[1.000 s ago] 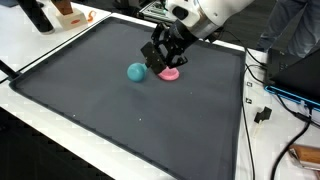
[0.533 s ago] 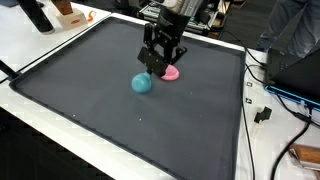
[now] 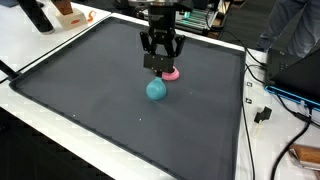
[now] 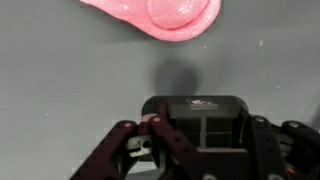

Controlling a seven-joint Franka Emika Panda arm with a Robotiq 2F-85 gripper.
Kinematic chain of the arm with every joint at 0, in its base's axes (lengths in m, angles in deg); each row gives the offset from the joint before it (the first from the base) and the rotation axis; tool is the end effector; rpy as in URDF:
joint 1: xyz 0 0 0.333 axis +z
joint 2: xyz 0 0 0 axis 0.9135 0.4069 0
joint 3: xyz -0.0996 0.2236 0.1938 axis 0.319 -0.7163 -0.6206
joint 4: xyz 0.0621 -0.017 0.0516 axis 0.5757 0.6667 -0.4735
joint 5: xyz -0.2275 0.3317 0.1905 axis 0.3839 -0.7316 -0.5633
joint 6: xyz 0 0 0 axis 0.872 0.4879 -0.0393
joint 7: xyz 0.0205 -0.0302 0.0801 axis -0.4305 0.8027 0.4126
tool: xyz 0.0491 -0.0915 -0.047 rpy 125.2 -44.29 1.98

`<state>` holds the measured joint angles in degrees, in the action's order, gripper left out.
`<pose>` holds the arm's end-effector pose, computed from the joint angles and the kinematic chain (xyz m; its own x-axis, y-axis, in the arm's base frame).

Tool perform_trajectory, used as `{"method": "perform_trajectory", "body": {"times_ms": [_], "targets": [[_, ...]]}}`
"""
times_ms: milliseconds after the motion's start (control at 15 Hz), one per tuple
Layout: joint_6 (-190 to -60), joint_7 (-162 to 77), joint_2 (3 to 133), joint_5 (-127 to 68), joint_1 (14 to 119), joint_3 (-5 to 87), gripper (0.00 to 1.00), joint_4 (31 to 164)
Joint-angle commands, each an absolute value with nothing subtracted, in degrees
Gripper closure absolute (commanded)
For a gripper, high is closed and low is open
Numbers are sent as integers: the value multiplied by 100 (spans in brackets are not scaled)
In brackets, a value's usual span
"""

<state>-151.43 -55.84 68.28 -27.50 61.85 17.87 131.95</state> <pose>0.5924 0.1655 0.2343 0.9553 -0.0324 0.2940 0.0108 -0.9895 -0.1443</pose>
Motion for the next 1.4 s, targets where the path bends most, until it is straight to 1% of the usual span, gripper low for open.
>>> {"method": "perform_trajectory", "body": {"times_ms": [0, 200, 400, 933, 1333], "targets": [[-15708, -4005, 6986, -3963, 4866, 229, 65, 13525], [-15843, -2676, 7308, -4828, 3695, -1063, 65, 13529], [-15815, -1673, 7416, -5339, 2816, -1836, 65, 13650], [-14989, -885, 7558, -5445, 1503, -2635, 65, 13876], [-14353, -534, 7693, -5579, 1268, -2731, 65, 13881]]}}
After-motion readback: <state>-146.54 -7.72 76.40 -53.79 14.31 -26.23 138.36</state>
